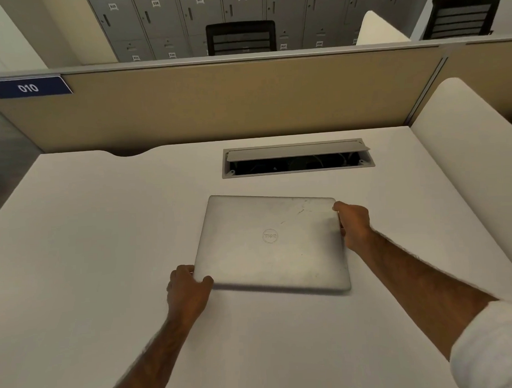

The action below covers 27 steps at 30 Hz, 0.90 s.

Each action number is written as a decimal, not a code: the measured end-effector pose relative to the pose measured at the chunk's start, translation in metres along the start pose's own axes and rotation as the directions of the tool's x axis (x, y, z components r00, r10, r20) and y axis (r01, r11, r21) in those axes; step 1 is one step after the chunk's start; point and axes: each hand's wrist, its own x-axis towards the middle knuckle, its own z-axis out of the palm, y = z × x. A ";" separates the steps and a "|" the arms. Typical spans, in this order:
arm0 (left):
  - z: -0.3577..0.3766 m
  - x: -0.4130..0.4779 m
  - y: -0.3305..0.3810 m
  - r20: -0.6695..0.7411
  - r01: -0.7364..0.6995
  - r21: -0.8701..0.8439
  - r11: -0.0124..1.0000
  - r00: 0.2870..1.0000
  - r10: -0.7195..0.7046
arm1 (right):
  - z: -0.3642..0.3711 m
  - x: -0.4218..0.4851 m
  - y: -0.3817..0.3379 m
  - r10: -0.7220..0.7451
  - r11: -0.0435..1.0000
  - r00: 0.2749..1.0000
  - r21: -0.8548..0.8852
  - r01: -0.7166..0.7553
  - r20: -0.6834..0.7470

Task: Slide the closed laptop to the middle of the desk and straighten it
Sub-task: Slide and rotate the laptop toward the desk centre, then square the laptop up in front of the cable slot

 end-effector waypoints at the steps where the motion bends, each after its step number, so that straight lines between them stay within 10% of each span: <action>1: -0.003 0.004 0.002 0.006 0.008 0.002 1.000 1.000 -0.008 | -0.002 0.000 0.001 0.000 1.000 1.000 -0.010 0.000 0.011; 11: -0.009 0.037 0.039 0.091 -0.043 -0.097 0.994 0.995 0.052 | -0.025 -0.039 0.056 -0.211 0.888 0.977 -0.417 0.193 0.001; 27: -0.006 0.021 0.043 0.168 -0.006 -0.065 0.998 0.986 0.017 | -0.029 -0.030 0.052 -0.183 0.941 0.982 -0.296 0.164 -0.037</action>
